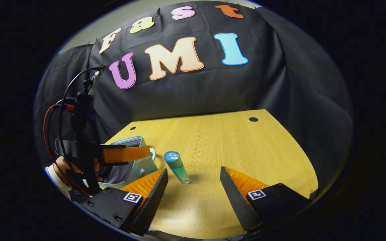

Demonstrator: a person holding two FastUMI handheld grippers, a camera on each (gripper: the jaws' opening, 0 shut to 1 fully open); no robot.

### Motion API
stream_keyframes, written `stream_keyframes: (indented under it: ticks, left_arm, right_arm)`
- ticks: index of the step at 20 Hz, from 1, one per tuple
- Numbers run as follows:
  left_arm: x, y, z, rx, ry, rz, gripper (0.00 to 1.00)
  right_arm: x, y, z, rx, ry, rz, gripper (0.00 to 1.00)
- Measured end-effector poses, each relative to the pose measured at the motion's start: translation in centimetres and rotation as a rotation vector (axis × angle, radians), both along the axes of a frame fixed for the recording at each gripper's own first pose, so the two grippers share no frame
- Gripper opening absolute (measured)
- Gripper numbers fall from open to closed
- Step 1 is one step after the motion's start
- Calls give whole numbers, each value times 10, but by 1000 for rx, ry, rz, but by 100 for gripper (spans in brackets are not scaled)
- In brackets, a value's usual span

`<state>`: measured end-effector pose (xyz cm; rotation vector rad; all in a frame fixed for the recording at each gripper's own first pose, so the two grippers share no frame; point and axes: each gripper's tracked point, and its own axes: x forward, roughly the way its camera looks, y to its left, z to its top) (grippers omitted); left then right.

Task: First open the suitcase, pack the skin care products into it, and then close the suitcase.

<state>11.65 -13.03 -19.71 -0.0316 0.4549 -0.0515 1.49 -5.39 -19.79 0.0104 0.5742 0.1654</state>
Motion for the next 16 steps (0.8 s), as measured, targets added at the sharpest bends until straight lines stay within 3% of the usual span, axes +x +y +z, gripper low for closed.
stream_keyframes:
  ticks: [8,9,11,12,13,14,16]
  left_arm:
    - [12,0,-59,3,58,92,78]
    - [14,3,-62,7,58,103,77]
    - [17,5,-70,-8,68,126,71]
    - [18,6,-73,-12,71,135,73]
    - [21,9,-77,-11,76,145,66]
    - [23,12,-78,4,78,155,66]
    - [27,14,-82,16,79,158,46]
  right_arm:
    - [18,5,-37,-2,47,98,98]
    - [22,8,-41,-6,49,111,94]
    - [28,14,-46,-16,52,138,98]
    - [31,17,-50,-17,55,149,98]
    - [35,20,-54,-22,60,158,98]
    - [38,21,-59,-32,64,168,98]
    - [41,25,-70,-55,77,190,98]
